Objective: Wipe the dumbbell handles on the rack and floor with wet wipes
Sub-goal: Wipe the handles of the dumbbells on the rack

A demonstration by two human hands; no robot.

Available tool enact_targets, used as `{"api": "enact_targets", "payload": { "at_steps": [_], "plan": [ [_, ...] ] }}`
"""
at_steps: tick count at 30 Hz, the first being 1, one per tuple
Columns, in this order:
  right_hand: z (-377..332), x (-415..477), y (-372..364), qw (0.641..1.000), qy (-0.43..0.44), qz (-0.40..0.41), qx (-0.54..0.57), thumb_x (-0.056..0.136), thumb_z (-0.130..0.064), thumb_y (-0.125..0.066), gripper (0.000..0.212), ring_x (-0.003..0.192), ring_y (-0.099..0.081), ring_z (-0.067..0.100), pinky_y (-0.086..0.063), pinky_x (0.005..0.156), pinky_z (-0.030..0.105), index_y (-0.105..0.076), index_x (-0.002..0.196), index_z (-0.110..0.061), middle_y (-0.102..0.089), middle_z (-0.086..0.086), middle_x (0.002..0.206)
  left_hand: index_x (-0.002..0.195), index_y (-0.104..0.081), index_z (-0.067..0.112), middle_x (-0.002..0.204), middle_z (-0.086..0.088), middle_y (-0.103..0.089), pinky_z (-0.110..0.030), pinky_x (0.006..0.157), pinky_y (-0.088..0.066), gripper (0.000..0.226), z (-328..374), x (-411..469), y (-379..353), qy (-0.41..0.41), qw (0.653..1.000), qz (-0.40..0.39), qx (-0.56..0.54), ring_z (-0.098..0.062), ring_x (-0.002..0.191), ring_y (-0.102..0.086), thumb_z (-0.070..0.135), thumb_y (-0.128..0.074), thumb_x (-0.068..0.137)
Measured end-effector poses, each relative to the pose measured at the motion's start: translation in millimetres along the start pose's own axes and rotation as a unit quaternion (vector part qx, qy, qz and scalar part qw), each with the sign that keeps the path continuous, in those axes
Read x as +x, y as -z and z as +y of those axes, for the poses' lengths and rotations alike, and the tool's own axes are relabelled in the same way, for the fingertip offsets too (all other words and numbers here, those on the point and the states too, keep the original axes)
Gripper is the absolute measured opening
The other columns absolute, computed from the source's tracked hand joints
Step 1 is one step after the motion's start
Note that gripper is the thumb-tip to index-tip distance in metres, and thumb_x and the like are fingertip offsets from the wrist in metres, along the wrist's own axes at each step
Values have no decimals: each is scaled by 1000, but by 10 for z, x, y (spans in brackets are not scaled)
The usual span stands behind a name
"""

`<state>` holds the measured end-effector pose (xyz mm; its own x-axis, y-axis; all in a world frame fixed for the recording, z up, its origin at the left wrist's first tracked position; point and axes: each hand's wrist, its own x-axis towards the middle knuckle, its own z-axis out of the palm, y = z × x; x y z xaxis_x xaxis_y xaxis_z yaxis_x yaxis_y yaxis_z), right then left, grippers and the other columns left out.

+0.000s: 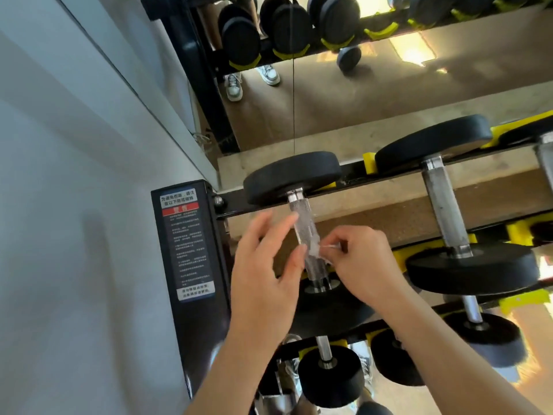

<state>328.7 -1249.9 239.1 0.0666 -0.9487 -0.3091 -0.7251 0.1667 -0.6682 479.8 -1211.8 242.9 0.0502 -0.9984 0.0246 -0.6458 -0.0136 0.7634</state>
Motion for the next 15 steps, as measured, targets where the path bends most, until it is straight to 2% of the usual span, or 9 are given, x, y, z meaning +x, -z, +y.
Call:
{"api": "enact_targets", "payload": {
  "at_steps": [2, 4, 6, 8, 9, 10, 13, 15],
  "plan": [
    [-69, 209, -27, 996, 29, 73, 52, 91, -21, -64, 5, 80, -54, -5, -38, 67, 10, -66, 90, -26, -59, -15, 89, 132, -46, 49, 141, 25, -32, -15, 104, -30, 41, 16, -309, -183, 30, 999, -29, 20, 10, 132, -26, 53, -43, 92],
    [-68, 353, -42, 994, 27, 80, 69, 91, -19, -63, 7, 81, -53, -2, -36, 67, 11, -64, 86, -25, -58, -12, 92, 130, -50, 47, 137, 28, -34, -13, 105, -28, 48, 12, -511, -376, 74, 997, -16, 12, 13, 129, -26, 59, -28, 90],
    [94, 291, -35, 1000, 21, 1, 4, 90, -18, -62, 11, 76, -55, 2, -37, 62, 14, -63, 82, -25, -61, -10, 84, 126, -56, 40, 132, 24, -43, -17, 106, -32, 50, 9, -564, -502, 109, 994, 24, -15, 8, 127, -35, 54, -23, 92],
    [268, 157, 15, 989, 35, -105, -97, 87, -16, -64, 18, 73, -56, 8, -39, 60, 18, -60, 73, -27, -60, -10, 76, 121, -62, 33, 126, 18, -51, -22, 103, -36, 47, -1, -571, -559, 114, 990, 69, -38, -1, 123, -44, 47, -26, 94],
    [308, 169, 57, 983, 57, -128, -116, 86, -14, -64, 20, 72, -56, 8, -41, 62, 21, -60, 71, -27, -60, -10, 74, 119, -63, 30, 123, 16, -54, -25, 101, -38, 45, -9, -567, -585, 111, 989, 87, -45, -5, 121, -48, 43, -28, 94],
    [291, 226, 97, 984, 86, -118, -101, 86, -13, -63, 19, 72, -57, 7, -43, 65, 22, -63, 72, -26, -61, -10, 74, 118, -64, 28, 121, 15, -55, -26, 99, -39, 43, -17, -557, -596, 107, 988, 97, -51, -8, 119, -50, 40, -30, 94],
    [55, 548, 151, 988, 147, 3, 42, 89, -17, -64, 8, 80, -60, 2, -48, 73, 21, -70, 88, -22, -66, -11, 85, 117, -61, 32, 120, 15, -56, -19, 99, -37, 36, -10, -567, -644, 103, 982, 143, -61, -9, 117, -51, 35, -33, 94],
    [20, 601, 122, 981, 188, 23, 51, 88, -19, -66, 7, 80, -59, 0, -47, 73, 18, -71, 91, -24, -66, -13, 89, 117, -60, 33, 120, 14, -56, -14, 99, -35, 35, 50, -602, -708, 109, 976, 180, -49, -8, 117, -51, 35, -34, 95]
  ]
}}
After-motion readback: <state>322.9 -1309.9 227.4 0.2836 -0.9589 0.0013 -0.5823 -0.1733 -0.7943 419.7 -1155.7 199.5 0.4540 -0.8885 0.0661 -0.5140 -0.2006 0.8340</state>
